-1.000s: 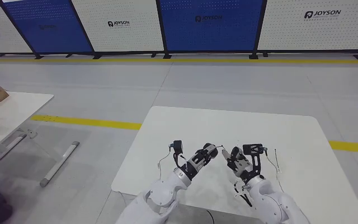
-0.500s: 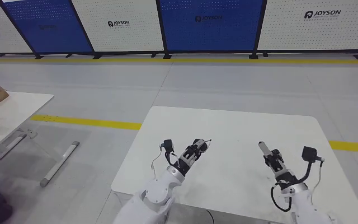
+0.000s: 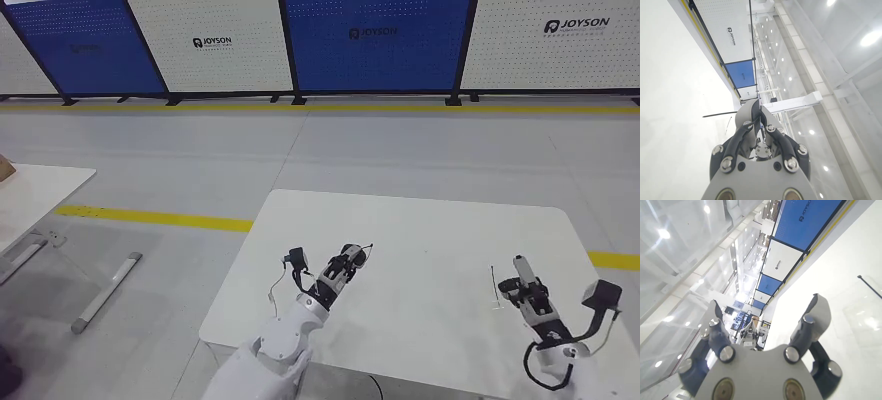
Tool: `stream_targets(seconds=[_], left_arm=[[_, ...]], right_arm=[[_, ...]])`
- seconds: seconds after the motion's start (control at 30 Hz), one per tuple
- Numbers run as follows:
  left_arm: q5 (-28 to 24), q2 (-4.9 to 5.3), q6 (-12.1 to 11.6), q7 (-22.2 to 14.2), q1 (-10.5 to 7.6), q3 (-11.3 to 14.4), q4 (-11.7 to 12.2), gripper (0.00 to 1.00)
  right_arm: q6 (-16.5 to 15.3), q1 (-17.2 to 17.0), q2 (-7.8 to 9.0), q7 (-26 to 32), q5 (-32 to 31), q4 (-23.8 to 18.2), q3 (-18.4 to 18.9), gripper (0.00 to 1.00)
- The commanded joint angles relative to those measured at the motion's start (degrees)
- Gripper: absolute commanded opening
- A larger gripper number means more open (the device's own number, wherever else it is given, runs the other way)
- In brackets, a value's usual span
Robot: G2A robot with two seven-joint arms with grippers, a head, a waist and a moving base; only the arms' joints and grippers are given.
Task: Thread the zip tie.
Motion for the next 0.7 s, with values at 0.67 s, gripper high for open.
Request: stream_targets(seconds=[0.67], left_arm=[[13.21, -0.85, -3.48, 16.15, 1.04, 1.02, 0.98, 0.0]], right_arm=[[11.48, 3.24, -0.98, -11.98, 9.69, -0.66, 0.67, 1.0]])
